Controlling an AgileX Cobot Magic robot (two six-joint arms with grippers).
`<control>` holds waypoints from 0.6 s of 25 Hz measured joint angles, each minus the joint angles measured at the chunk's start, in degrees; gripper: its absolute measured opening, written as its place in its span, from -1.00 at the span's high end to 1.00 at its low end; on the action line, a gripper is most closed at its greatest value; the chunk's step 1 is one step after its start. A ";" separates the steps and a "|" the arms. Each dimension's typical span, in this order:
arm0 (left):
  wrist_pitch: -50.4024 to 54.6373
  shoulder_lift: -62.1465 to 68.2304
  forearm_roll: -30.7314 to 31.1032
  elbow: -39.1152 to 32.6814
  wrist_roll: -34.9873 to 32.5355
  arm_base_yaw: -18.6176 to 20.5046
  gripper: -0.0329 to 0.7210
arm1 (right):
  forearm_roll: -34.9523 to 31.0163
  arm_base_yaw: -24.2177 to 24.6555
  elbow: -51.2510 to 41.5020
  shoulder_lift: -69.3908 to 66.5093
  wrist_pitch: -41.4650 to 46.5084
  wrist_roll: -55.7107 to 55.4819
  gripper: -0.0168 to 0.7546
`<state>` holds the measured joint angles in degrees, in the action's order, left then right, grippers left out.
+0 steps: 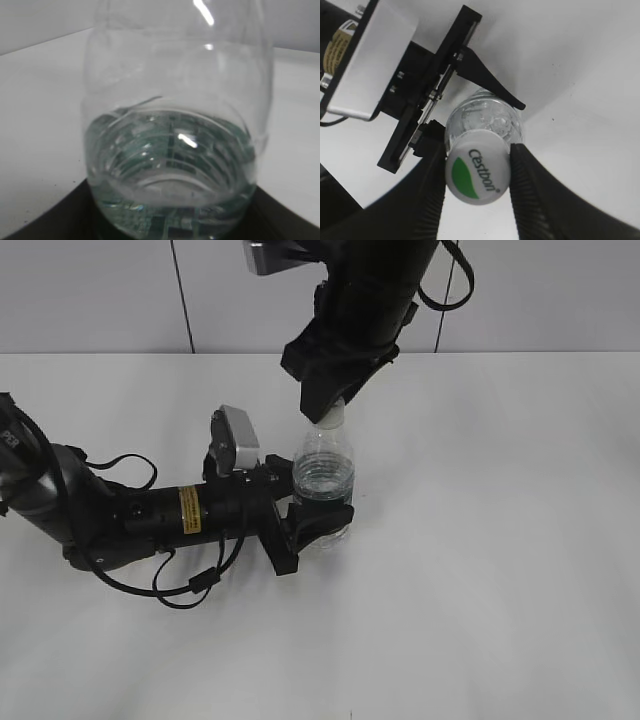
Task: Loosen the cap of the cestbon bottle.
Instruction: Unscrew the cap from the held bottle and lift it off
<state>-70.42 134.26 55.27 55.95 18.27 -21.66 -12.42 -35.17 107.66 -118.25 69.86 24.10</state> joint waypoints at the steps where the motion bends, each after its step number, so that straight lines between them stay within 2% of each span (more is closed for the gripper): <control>1: 0.02 0.00 0.00 0.00 -0.05 0.00 -0.19 | -0.42 0.00 0.00 0.00 0.00 2.54 0.19; 9: 0.13 0.00 0.10 0.00 -0.42 0.00 -0.19 | -1.50 0.00 0.05 0.00 0.00 29.46 0.19; 15: 0.18 0.00 0.10 0.00 -0.44 0.00 -0.19 | -0.93 0.00 0.12 0.00 0.00 42.33 0.19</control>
<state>-70.24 134.26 55.37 55.95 17.83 -21.66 -13.35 -35.17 107.77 -118.25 69.86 66.44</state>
